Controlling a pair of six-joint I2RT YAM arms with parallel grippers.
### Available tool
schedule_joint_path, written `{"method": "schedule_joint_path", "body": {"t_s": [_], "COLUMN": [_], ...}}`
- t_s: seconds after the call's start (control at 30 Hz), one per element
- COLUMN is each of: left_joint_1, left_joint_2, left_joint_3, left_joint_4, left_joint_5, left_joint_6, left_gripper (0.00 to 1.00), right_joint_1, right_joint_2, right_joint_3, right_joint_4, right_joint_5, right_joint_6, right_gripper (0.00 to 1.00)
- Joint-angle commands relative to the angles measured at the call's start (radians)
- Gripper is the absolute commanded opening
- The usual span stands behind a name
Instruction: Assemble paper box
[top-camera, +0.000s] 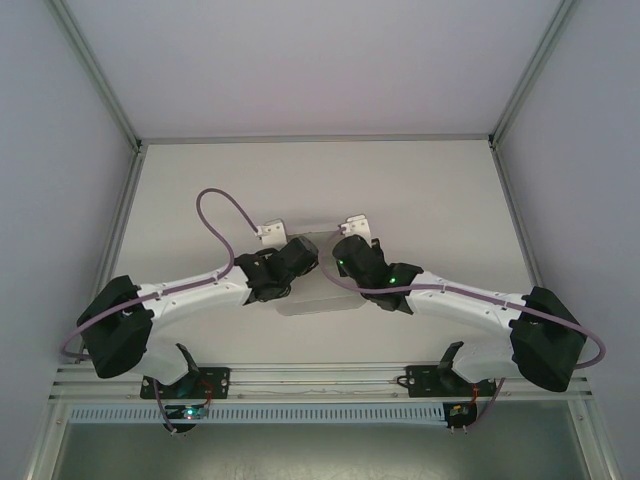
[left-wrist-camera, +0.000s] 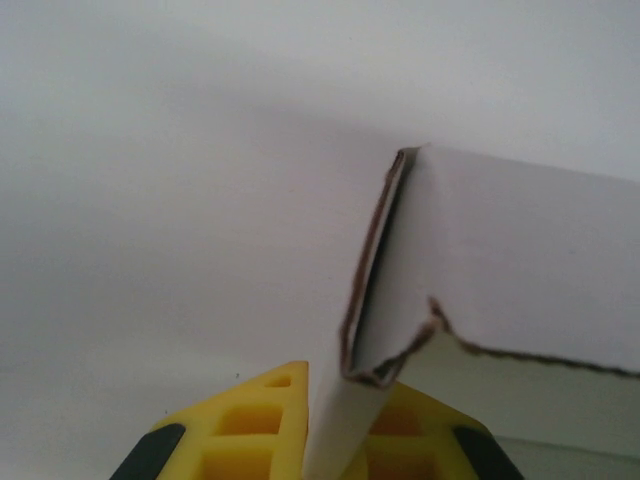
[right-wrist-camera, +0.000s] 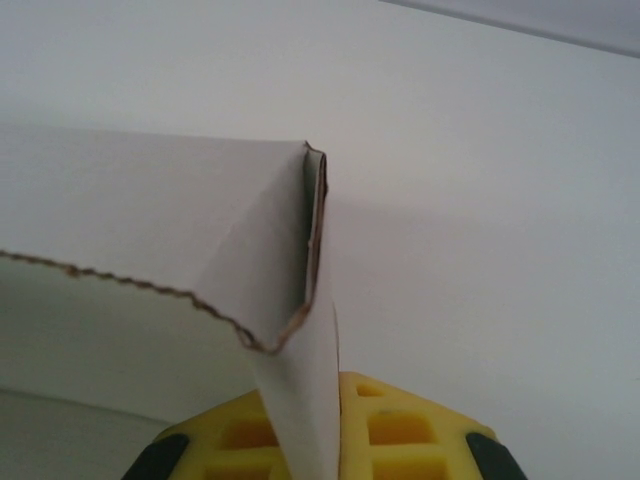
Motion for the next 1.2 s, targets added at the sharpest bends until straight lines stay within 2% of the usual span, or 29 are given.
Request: {"method": "schedule_joint_path", "body": {"t_s": [0.0, 0.1, 0.27, 0.47, 0.6, 0.63, 0.7, 0.8, 0.97, 1.17], "left_joint_1": [0.089, 0.085, 0.067, 0.064, 0.063, 0.063, 0.063, 0.063, 0.064, 0.074], "left_joint_2": [-0.011, -0.063, -0.145, -0.198, -0.235, -0.243, -0.261, -0.286, -0.329, -0.321], "left_joint_3": [-0.139, -0.157, -0.23, -0.236, -0.246, -0.247, -0.246, -0.254, -0.257, -0.2], "left_joint_4": [-0.181, -0.045, 0.268, 0.274, 0.269, 0.262, 0.244, 0.233, 0.203, 0.071], "left_joint_5": [-0.18, -0.101, 0.042, 0.016, 0.008, 0.003, -0.007, -0.004, 0.012, 0.147], "left_joint_6": [0.219, 0.277, 0.415, 0.437, 0.45, 0.454, 0.458, 0.467, 0.505, 0.662], "left_gripper": [0.0, 0.0, 0.02, 0.03, 0.0, 0.0, 0.0, 0.0, 0.0, 0.02], "right_joint_1": [-0.057, -0.043, -0.02, 0.0, 0.0, 0.001, 0.002, 0.002, 0.001, -0.006], "right_joint_2": [-0.066, -0.036, -0.021, -0.058, -0.1, -0.112, -0.137, -0.191, -0.321, -0.521], "right_joint_3": [-0.048, -0.033, -0.066, -0.074, -0.091, -0.09, -0.093, -0.108, -0.147, -0.212], "right_joint_4": [-0.051, -0.037, 0.124, 0.168, 0.182, 0.181, 0.191, 0.223, 0.241, 0.114], "right_joint_5": [0.294, 0.254, 0.033, 0.005, -0.135, -0.18, -0.258, -0.336, -0.386, -0.297], "right_joint_6": [-0.036, -0.044, -0.064, -0.068, -0.09, -0.092, -0.092, -0.095, -0.102, -0.047], "right_gripper": [0.0, 0.0, 0.03, 0.11, 0.35, 0.48, 0.97, 0.98, 0.98, 0.98]}}
